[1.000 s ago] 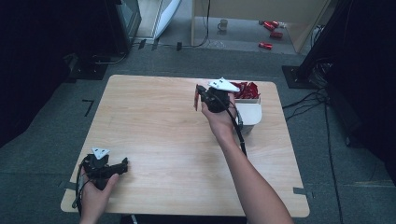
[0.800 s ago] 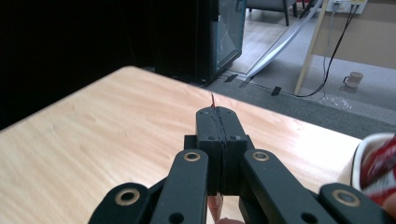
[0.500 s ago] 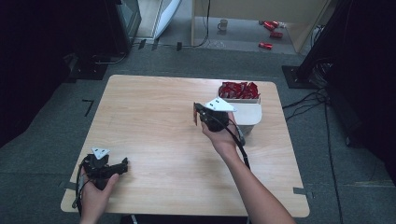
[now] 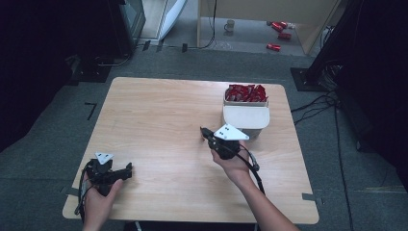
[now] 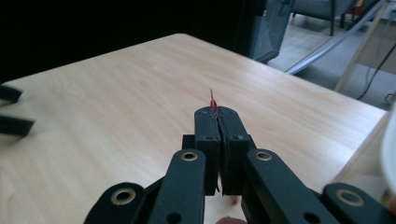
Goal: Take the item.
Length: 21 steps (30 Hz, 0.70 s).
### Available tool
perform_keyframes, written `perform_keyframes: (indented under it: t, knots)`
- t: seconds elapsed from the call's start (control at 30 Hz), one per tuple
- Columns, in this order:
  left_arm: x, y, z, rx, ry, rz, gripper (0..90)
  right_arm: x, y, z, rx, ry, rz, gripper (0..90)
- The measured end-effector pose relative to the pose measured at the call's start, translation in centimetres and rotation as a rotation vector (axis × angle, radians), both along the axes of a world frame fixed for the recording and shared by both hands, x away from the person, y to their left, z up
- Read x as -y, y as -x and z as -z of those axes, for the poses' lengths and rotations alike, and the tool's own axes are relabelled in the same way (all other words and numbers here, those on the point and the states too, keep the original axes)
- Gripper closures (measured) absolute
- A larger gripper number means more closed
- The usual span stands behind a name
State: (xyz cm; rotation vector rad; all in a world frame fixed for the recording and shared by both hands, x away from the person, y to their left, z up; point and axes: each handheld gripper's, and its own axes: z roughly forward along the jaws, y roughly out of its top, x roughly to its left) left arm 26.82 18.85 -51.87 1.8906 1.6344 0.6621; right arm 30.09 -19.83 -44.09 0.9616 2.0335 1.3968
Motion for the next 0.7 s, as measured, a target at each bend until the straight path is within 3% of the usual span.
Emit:
perform_keyframes:
  t: [0.2, 0.4, 0.7]
  knots:
    - [0.0, 0.0, 0.0, 0.0, 0.0, 0.0, 1.1, -0.3, 2.0, 2.3, -0.013, 0.075, -0.063, 88.3]
    - [0.0, 0.0, 0.0, 0.001, 0.001, -0.001, 1.1, -0.3, 3.0, 4.9, -0.023, 0.155, -0.137, 87.2]
    - [0.0, 0.0, 0.0, 0.0, 0.0, 0.0, 1.1, 0.1, 3.2, 6.9, -0.127, 0.185, -0.172, 77.9]
